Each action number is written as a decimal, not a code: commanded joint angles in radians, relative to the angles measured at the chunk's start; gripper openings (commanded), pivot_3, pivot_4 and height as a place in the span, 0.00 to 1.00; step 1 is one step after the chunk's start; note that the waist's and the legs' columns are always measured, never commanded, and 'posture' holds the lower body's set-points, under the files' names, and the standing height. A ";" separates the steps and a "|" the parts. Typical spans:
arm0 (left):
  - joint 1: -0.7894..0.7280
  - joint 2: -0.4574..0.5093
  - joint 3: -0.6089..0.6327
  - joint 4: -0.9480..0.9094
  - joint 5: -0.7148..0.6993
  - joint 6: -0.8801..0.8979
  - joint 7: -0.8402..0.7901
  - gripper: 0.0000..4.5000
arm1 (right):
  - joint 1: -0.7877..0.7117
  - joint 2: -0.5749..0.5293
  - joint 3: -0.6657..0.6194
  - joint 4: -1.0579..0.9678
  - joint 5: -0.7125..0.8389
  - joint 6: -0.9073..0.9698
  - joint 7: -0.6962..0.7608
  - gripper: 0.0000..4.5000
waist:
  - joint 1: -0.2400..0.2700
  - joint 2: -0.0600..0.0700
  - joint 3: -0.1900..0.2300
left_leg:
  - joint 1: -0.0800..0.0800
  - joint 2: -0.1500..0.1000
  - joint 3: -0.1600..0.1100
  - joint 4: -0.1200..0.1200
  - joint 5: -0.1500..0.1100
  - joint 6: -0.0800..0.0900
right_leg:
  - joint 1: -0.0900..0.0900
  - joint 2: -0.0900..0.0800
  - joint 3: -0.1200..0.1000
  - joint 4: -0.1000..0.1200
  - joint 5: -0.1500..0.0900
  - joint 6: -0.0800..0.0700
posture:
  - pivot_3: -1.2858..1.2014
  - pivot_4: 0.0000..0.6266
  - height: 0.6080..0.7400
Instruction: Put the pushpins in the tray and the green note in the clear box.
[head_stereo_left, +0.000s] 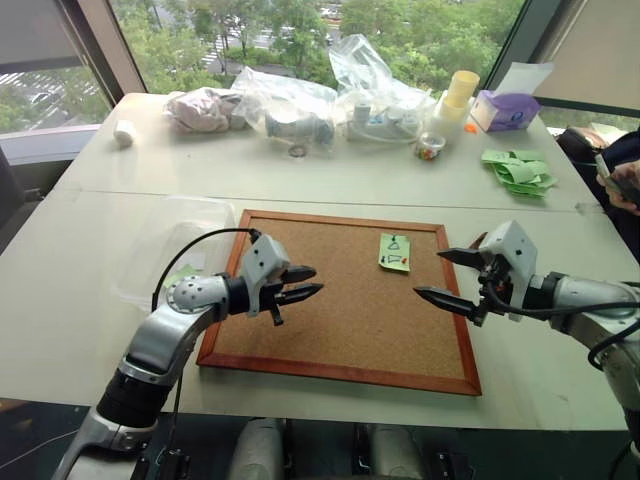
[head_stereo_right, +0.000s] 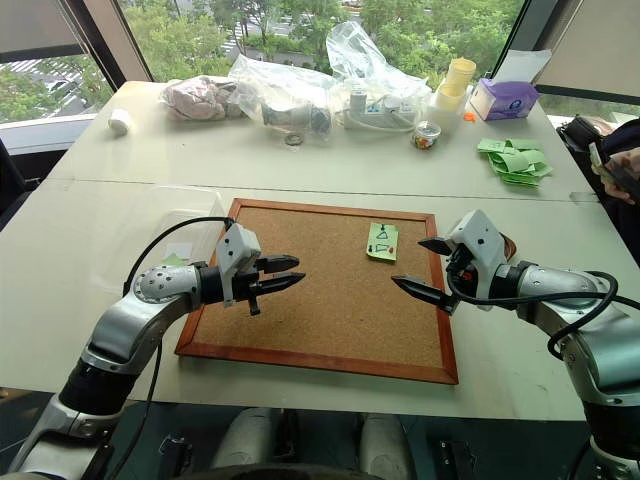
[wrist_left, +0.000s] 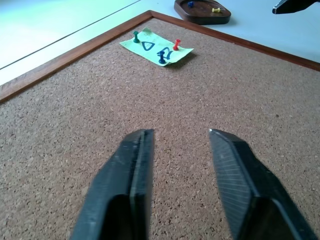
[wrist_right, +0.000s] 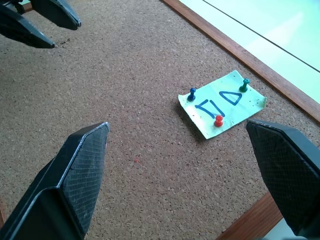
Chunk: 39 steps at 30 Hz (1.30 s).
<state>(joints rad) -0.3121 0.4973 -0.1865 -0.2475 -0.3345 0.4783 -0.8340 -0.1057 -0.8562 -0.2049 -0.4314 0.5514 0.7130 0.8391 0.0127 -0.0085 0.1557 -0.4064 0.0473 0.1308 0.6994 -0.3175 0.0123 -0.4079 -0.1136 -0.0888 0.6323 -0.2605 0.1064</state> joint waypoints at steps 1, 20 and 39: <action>-0.026 -0.036 -0.038 0.025 0.055 -0.056 0.029 0.18 | -0.017 -0.003 -0.011 -0.014 -0.002 -0.017 -0.006 1.00 | 0.000 0.000 0.000 | 0.000 0.000 0.000 0.000 0.000 0.000 | 0.000 0.000 0.000 0.000 0.000 0.000 | 0.52 0.24 1.00; -0.011 -0.147 -0.129 0.266 0.225 -0.154 0.120 0.01 | -0.400 0.229 0.204 0.382 -0.163 -0.021 -0.193 1.00 | -0.004 0.003 -0.002 | 0.002 0.000 0.001 0.001 0.000 0.000 | 0.002 0.000 0.000 0.000 0.001 -0.001 | 0.52 0.24 1.00; 0.036 -0.151 -0.126 0.200 0.222 -0.119 0.149 0.00 | -0.521 0.350 0.273 0.701 -0.328 -0.169 -0.187 0.73 | -0.008 0.007 -0.004 | 0.003 0.000 0.002 0.000 0.000 0.000 | 0.003 0.000 0.000 0.001 0.001 -0.001 | 0.52 0.24 1.00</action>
<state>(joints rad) -0.3055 0.3346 -0.2986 -0.0637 -0.1385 0.3247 -0.6899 -0.6034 -0.5112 0.0733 0.2793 0.2302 0.5608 0.6464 0.0045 -0.0014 0.1513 -0.4035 0.0477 0.1326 0.6996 -0.3171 0.0120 -0.4053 -0.1136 -0.0889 0.6328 -0.2596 0.1055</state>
